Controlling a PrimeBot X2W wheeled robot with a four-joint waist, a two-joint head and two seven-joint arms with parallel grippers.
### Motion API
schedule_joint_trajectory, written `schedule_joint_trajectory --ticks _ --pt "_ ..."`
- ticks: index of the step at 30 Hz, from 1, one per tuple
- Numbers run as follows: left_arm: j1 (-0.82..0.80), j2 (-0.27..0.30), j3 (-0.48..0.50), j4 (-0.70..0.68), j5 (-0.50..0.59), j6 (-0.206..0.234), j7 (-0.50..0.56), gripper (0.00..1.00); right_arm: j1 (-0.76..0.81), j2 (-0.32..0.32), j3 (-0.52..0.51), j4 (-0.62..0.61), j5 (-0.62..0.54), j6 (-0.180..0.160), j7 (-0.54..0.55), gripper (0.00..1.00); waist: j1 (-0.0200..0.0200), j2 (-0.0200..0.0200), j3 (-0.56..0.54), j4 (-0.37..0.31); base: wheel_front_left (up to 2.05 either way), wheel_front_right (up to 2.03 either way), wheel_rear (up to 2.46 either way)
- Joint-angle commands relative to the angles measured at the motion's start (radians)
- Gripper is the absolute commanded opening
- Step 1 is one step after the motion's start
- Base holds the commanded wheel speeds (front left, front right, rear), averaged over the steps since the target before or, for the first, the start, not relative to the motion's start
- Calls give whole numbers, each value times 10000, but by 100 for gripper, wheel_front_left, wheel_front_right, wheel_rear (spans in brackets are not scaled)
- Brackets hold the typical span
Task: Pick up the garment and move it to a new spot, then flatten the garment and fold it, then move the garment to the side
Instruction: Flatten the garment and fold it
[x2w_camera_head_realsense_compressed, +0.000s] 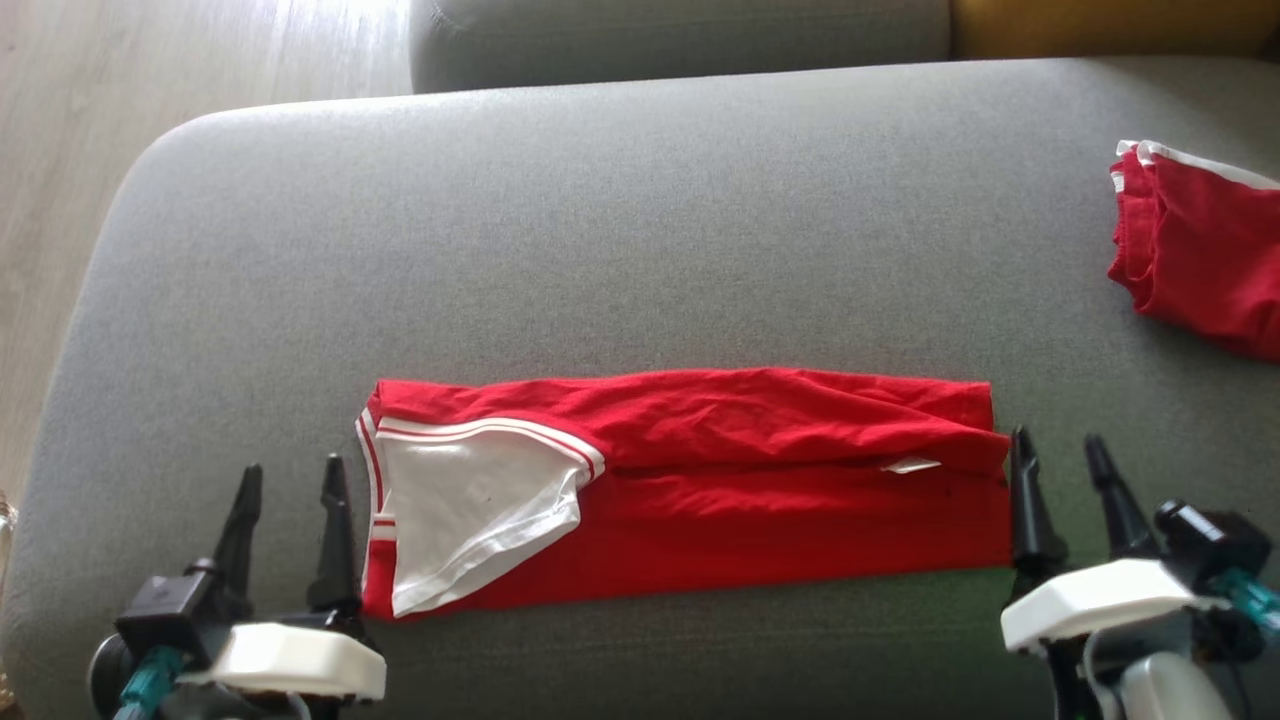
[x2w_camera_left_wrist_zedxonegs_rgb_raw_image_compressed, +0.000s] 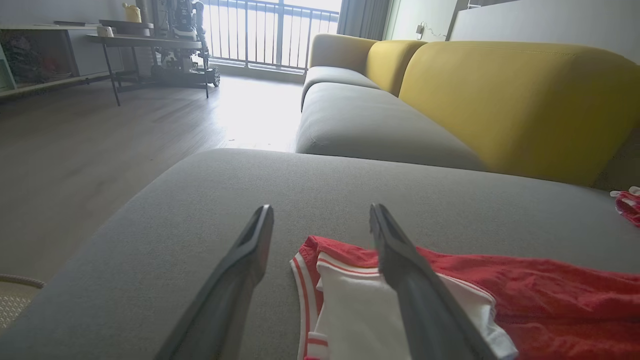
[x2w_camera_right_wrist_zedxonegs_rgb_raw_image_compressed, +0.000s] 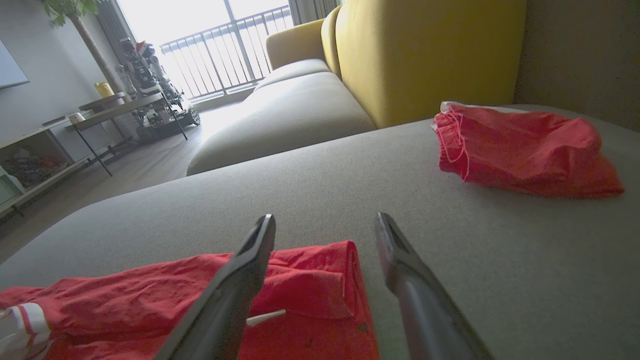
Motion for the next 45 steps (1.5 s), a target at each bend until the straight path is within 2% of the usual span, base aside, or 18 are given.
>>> schedule_joint_trajectory --ticks 1,13,16,20,23,33,45 --pt "-411 -14 407 -249 90 -52 -123 100 -361 -41 284 -174 19 -2 -89 100 0 -1 43 21 0 0 0" --pt "-961 -131 386 7 367 -456 -124 100 -2689 -41 176 2657 1340 -2 -76 100 0 -1 954 397 0 0 0" --pt "-1044 -136 327 60 355 -481 -124 100 -3130 -41 -23 3574 1146 -2 -82 100 0 -1 1036 484 0 0 0" --pt "-1093 -138 196 131 267 -448 -124 100 -3505 -41 -185 4674 276 -2 -86 100 0 -1 1062 568 0 0 0" --pt "-1102 -139 154 181 220 -416 -124 100 -3599 -41 -316 5202 215 -2 -88 100 0 -1 1010 578 0 0 0" --pt "-957 -140 56 213 161 -290 -124 100 -3207 -41 -232 5728 447 -2 -90 100 0 -1 664 423 0 0 0" --pt "-917 -140 114 270 222 -339 -124 100 -2902 -41 872 5727 1240 -2 -91 100 0 -1 623 353 0 0 0"
